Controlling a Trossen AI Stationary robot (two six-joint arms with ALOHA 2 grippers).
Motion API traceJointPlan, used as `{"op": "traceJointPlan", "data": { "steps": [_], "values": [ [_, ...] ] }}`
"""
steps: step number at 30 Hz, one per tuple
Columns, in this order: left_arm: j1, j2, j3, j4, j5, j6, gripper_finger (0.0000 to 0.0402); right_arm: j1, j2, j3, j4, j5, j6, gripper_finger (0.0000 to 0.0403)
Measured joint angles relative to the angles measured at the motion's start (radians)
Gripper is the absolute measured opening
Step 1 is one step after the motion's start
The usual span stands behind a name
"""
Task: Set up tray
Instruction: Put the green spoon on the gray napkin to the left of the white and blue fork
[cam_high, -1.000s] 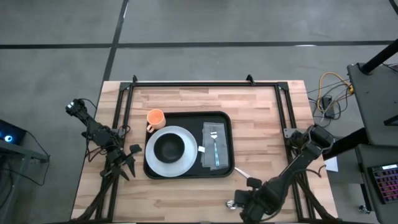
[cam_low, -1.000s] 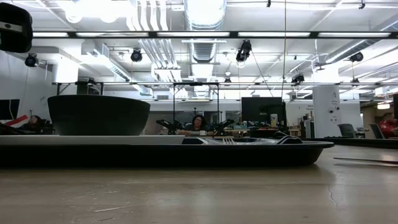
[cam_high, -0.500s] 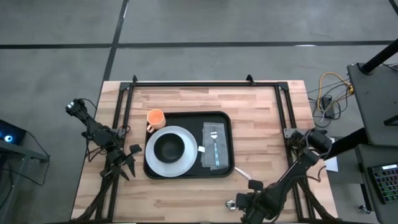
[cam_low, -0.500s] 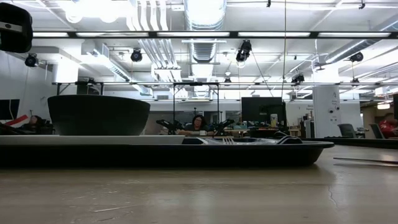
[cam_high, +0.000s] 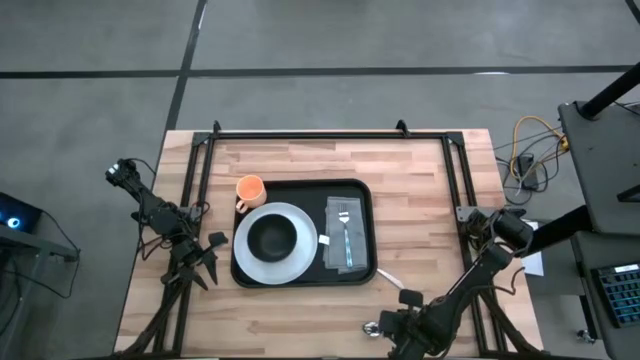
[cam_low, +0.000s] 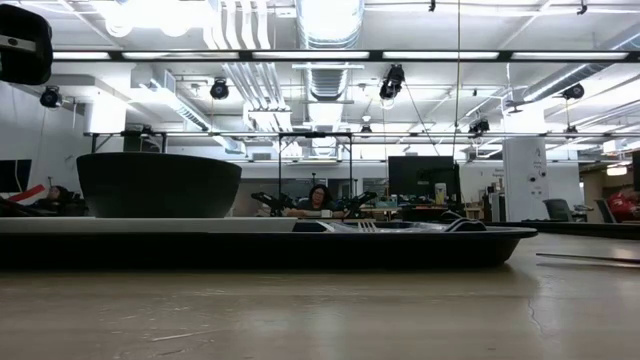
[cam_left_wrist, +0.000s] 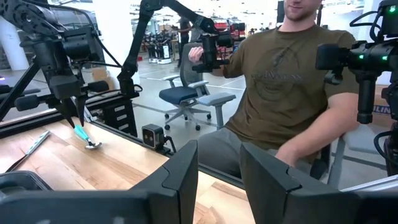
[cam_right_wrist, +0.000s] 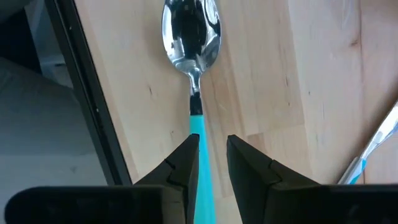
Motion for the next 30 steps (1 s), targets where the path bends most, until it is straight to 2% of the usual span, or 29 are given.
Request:
{"op": "traceJointPlan", "data": {
  "steps": [15, 25, 30],
  "values": [
    [0.000, 0.000, 0.000, 0.000, 0.000, 0.000, 0.0101, 0.034, 0.000, -0.031, 0.020, 0.019, 0.043, 0.0068],
    [0.000, 0.000, 0.000, 0.000, 0.000, 0.000, 0.0101, 0.034, 0.000, -0.098, 0.158, -0.013, 0.055, 0.0081],
    [0.000, 0.000, 0.000, 0.000, 0.000, 0.000, 0.0101, 0.038, 0.000, -0.132, 0.170, -0.019, 0.064, 0.0079]
  ]
}}
